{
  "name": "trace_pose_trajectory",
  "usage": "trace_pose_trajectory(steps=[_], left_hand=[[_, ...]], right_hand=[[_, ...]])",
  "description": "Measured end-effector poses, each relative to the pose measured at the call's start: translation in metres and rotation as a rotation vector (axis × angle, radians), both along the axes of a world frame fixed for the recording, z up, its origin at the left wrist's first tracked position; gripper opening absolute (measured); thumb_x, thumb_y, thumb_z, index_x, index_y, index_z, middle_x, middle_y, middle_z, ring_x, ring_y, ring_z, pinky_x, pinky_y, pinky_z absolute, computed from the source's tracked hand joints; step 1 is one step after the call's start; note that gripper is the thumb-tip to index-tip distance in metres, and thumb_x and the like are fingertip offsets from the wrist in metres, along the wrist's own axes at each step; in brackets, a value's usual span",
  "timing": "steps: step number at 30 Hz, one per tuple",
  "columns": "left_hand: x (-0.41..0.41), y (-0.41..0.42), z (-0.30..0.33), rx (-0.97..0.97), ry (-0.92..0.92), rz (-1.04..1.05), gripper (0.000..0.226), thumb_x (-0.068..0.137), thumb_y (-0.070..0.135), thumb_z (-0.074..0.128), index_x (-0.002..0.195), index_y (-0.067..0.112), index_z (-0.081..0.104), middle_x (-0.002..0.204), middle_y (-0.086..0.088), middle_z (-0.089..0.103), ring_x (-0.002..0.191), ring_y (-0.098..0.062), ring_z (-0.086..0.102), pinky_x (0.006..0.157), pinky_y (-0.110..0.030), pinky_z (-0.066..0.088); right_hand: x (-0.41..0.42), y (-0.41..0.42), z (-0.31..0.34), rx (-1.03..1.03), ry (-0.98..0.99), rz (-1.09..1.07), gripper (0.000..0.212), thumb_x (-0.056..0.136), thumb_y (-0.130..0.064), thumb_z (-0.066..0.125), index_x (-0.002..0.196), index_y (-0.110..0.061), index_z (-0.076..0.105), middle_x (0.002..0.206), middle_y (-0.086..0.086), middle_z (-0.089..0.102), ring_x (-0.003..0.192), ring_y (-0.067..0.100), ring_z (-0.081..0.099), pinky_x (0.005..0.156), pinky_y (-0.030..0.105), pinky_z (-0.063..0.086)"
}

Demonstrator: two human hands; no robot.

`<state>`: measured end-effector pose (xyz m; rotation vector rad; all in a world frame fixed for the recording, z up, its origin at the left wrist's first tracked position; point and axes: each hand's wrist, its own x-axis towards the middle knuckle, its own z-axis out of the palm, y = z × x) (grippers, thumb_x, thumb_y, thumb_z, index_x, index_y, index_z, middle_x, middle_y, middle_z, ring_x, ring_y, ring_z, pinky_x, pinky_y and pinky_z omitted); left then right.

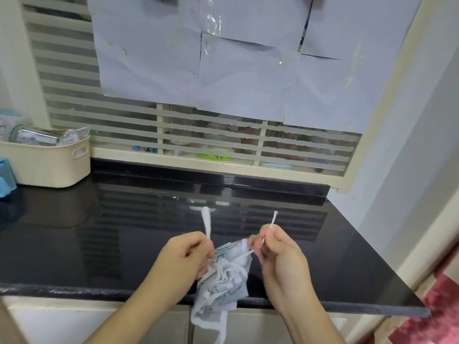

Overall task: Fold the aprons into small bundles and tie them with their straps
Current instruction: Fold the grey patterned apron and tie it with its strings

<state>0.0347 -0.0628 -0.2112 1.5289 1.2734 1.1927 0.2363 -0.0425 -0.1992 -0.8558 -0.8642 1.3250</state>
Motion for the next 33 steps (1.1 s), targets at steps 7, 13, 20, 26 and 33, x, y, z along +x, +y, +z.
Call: trace_pose_trajectory(steps=[7,13,20,26,33], left_hand=[[0.018,-0.005,0.009,0.054,0.402,-0.003,0.03,0.103,0.033,0.056,0.077,0.02,0.058,0.061,0.001,0.058,0.051,-0.006,0.04,0.053,-0.027,0.036],[0.02,-0.007,0.009,0.091,0.535,0.017,0.032,0.104,0.04,0.051,0.077,0.022,0.054,0.067,0.001,0.062,0.052,-0.009,0.044,0.053,-0.028,0.037],[0.018,-0.005,0.016,0.012,0.404,0.054,0.023,0.099,0.032,0.063,0.077,0.026,0.066,0.068,0.008,0.064,0.057,-0.003,0.05,0.056,-0.021,0.042],[0.009,-0.01,0.019,0.088,0.384,0.204,0.017,0.088,0.018,0.077,0.081,0.034,0.074,0.085,0.017,0.068,0.082,-0.002,0.063,0.072,-0.014,0.05],[0.015,-0.008,0.024,-0.017,0.077,0.368,0.023,0.082,0.044,0.084,0.071,0.026,0.077,0.07,-0.001,0.072,0.066,-0.019,0.068,0.058,-0.026,0.054]], right_hand=[[-0.012,-0.015,0.036,0.233,-0.319,0.113,0.019,0.107,-0.01,0.047,0.099,-0.01,0.064,0.068,0.003,0.034,0.063,0.016,0.031,0.063,0.027,0.034],[-0.018,-0.019,0.033,0.469,-0.772,0.185,0.055,0.099,0.011,0.047,0.124,-0.033,0.07,0.128,-0.01,0.053,0.106,0.004,0.056,0.093,0.018,0.047],[-0.016,-0.007,0.008,0.451,-1.255,0.179,0.028,0.102,-0.011,0.049,0.107,-0.03,0.069,0.102,-0.012,0.068,0.098,0.005,0.063,0.086,0.022,0.052],[-0.013,-0.011,0.016,0.283,-1.047,0.048,0.024,0.098,-0.012,0.058,0.082,-0.026,0.07,0.078,-0.005,0.069,0.073,0.009,0.061,0.07,0.026,0.05],[-0.016,-0.019,0.039,0.012,-0.821,0.362,0.028,0.101,-0.01,0.059,0.105,-0.031,0.077,0.08,0.009,0.077,0.086,0.013,0.074,0.078,0.021,0.049]])
